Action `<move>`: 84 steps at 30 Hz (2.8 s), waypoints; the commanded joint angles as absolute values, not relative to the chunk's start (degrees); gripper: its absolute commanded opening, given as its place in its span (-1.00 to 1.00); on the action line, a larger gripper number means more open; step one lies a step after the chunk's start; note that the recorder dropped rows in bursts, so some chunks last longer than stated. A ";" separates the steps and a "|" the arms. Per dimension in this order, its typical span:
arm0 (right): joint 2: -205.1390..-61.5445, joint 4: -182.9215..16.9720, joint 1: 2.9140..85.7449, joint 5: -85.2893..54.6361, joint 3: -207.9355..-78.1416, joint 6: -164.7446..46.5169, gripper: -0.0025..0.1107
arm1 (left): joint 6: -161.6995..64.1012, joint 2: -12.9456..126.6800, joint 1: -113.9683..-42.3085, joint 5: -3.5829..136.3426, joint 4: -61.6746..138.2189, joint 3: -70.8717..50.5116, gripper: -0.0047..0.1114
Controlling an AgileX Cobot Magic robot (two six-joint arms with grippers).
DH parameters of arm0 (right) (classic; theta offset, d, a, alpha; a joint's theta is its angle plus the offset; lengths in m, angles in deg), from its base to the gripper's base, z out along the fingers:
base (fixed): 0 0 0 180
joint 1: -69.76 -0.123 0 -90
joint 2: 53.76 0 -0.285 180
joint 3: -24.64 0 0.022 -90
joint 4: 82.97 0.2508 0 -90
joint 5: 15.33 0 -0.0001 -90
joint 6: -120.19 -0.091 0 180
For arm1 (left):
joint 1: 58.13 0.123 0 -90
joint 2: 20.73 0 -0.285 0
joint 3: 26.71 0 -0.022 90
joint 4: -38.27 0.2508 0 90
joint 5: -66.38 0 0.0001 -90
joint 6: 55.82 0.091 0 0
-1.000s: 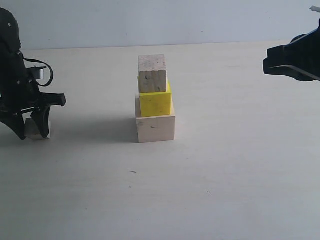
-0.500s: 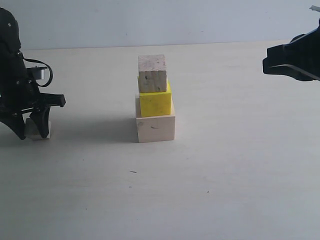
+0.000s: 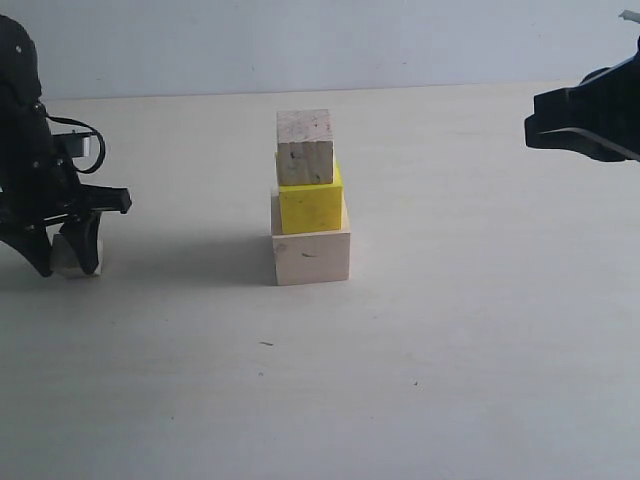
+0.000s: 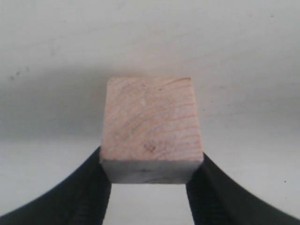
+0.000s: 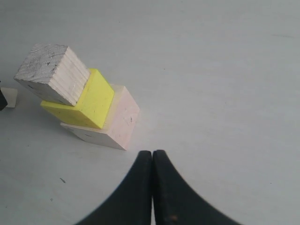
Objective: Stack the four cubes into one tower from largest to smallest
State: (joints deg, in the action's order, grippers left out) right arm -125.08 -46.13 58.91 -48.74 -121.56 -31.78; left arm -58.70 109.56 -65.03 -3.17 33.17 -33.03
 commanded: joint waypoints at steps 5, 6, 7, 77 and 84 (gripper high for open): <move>-124.86 -45.87 59.09 -48.83 -121.32 -31.35 -0.96 | -59.17 108.59 -64.86 2.33 33.96 -32.81 0.05; -124.86 -45.87 59.09 -48.83 -121.32 -31.35 -0.96 | -59.31 108.37 -64.86 2.33 34.37 -32.81 0.12; -124.86 -45.87 59.09 -48.83 -121.32 -31.35 -0.96 | -59.31 108.37 -64.86 2.33 34.67 -32.81 0.19; -124.86 -45.50 59.09 -49.02 -121.32 -31.35 -0.96 | -75.76 106.43 -68.41 18.07 43.51 -26.96 0.22; -124.86 -45.38 59.09 -49.02 -121.32 -31.35 -0.96 | -73.96 106.43 -68.41 17.51 43.42 -27.84 -0.01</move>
State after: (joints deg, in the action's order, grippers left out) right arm -125.08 -45.55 58.91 -48.85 -121.56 -31.78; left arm -74.48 106.64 -68.56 17.53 43.87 -27.15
